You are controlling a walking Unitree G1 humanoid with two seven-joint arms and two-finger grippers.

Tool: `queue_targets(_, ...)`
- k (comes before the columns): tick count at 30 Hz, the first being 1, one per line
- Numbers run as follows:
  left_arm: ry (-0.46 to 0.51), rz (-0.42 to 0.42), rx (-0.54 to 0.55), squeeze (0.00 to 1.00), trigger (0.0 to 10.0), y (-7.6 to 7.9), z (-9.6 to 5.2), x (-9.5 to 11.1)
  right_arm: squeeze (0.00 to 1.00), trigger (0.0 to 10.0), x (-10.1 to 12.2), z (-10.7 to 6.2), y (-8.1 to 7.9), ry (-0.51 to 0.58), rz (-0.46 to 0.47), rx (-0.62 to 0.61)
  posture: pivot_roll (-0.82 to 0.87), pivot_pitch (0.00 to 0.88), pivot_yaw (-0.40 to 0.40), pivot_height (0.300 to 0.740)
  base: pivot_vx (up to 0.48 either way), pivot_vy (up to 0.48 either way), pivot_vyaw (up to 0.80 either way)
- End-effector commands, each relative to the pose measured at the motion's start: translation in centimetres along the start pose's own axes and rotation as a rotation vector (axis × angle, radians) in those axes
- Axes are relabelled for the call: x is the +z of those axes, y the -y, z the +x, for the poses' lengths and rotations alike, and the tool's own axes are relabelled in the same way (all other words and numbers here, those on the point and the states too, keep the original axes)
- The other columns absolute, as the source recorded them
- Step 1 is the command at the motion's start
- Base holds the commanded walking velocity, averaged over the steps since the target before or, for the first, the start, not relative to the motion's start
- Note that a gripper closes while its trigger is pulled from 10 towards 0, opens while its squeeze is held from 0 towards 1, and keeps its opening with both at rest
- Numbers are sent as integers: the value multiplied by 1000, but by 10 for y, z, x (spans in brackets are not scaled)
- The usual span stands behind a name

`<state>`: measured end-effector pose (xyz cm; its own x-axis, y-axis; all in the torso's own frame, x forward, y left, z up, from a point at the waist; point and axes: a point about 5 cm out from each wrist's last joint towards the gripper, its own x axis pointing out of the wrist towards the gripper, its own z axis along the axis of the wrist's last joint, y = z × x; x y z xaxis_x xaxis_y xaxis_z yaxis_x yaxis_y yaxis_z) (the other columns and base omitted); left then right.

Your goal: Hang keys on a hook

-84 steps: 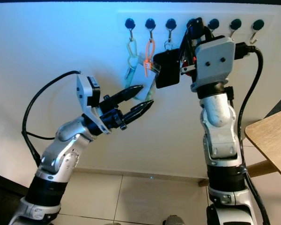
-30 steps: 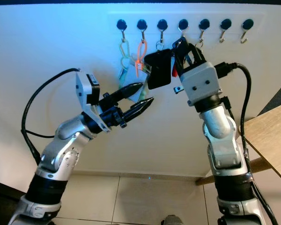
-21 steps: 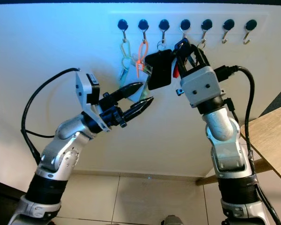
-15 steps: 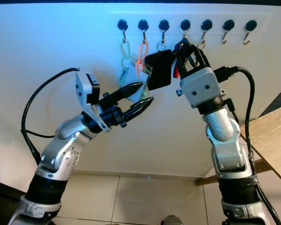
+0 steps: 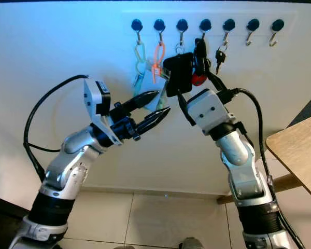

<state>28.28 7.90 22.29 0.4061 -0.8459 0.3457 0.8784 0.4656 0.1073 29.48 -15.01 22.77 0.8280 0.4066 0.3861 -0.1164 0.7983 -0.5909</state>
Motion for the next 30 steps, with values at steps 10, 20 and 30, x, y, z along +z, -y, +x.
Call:
queue_targets(10, -6, 7, -5, 0, 10000, 1, 1, 0, 0, 10000, -1, -2, -4, -1, 25, 6, 7, 94, 38, 740, 0, 0, 0)
queue_targets(20, -51, 28, -12, 0, 10000, 1, -5, -10, 0, 10000, -13, -14, -12, -44, 55, -24, 8, 79, 34, 740, 0, 0, 0)
queue_targets(30, -64, 46, 7, 0, 10000, -1, -3, -14, 0, 10000, -4, -10, -7, 9, 68, -77, 2, 78, 38, 740, 0, 0, 0)
